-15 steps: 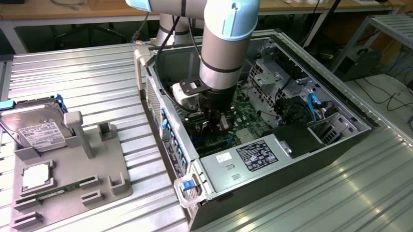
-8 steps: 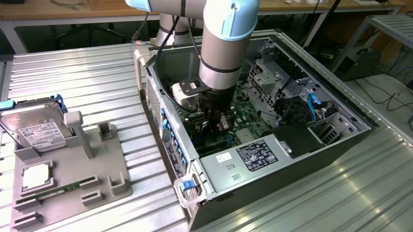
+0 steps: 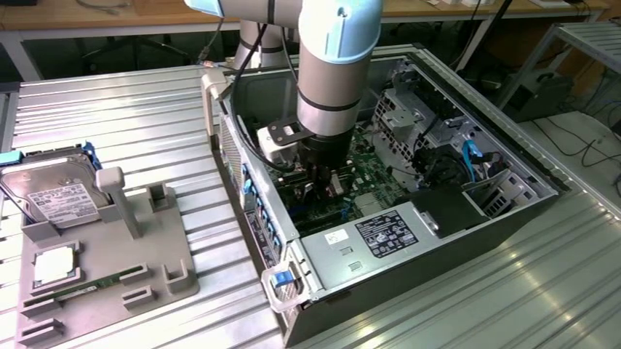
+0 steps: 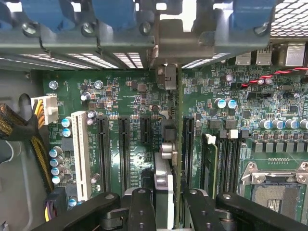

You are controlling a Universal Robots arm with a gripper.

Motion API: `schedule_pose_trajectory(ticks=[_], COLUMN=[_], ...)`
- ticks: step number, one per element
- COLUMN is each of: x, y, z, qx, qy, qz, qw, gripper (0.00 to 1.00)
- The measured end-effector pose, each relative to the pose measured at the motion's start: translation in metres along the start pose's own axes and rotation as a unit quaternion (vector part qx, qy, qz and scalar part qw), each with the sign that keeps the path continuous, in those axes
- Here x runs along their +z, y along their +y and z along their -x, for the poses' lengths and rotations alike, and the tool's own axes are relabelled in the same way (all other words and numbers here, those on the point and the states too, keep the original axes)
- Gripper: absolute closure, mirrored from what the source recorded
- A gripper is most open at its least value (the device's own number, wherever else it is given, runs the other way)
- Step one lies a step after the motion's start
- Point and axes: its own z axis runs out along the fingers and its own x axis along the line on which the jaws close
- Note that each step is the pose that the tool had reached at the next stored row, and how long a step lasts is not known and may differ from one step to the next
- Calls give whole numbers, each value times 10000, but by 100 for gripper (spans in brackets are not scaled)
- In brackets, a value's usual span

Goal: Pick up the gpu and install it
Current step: 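Insert the gpu into the slot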

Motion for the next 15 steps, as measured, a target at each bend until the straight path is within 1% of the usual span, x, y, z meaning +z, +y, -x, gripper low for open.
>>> schedule_pose_trajectory(ticks=[3, 4, 5, 8, 12, 13, 14, 15], x=[6, 18, 26, 35, 35, 47, 30, -12], y=[1, 3, 5, 5, 5, 3, 3, -2], z=[0, -3, -3, 0, 0, 5, 2, 2], qx=[0, -1, -1, 0, 0, 3, 2, 2], qy=[2, 10, 10, 0, -2, -28, -19, -17], qz=[1, 5, 5, 0, 0, -9, -3, -2], qw=[10000, 10000, 10000, 10000, 10000, 10000, 10000, 10000], gripper=[72, 72, 72, 72, 72, 71, 71, 64])
